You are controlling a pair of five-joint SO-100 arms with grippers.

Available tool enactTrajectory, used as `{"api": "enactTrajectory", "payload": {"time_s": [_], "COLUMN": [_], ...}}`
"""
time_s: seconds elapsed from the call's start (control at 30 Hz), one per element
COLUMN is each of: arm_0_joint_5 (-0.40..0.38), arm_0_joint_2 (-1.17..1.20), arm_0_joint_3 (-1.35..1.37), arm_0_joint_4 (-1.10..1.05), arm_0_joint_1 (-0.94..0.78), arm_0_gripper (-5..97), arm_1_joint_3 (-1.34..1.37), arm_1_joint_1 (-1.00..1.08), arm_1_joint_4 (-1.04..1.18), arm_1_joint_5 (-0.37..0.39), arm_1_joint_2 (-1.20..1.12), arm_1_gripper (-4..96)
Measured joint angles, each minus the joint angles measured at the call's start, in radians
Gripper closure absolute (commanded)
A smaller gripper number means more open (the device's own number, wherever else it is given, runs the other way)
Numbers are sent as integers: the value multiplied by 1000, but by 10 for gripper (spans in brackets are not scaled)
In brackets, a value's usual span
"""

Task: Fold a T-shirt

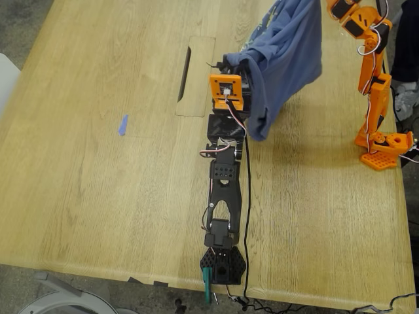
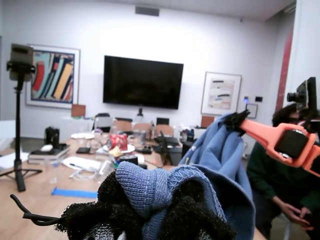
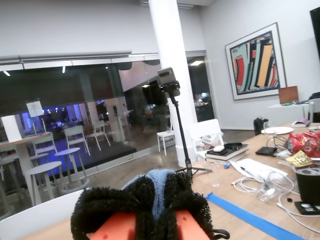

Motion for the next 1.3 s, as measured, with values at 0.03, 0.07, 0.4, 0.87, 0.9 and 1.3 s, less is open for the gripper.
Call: {"api": "enactTrajectory", "payload": {"time_s": [0.03, 0.07, 0.4, 0.87, 0.9, 1.3], "arm_0_joint_5": [0, 0, 0, 0, 0, -17], "arm_0_joint_2": [0, 0, 26, 31, 32, 118], "arm_0_joint_3": [0, 0, -9, -86, -91, -94], "arm_0_joint_4": [-5, -9, 9, -48, -58, -150], "arm_0_joint_1": [0, 0, 0, 11, 11, 38], "arm_0_gripper": [918, 918, 918, 918, 918, 919], "arm_1_joint_3": [0, 0, 0, 0, 0, -2], "arm_1_joint_1": [0, 0, -14, -106, -114, -216], "arm_1_joint_4": [5, 8, 103, 123, 117, 160], "arm_1_joint_5": [0, 0, -9, -15, -15, -25], "arm_1_joint_2": [8, 18, 158, 239, 239, 330], "arm_1_gripper": [911, 911, 911, 904, 904, 904]}}
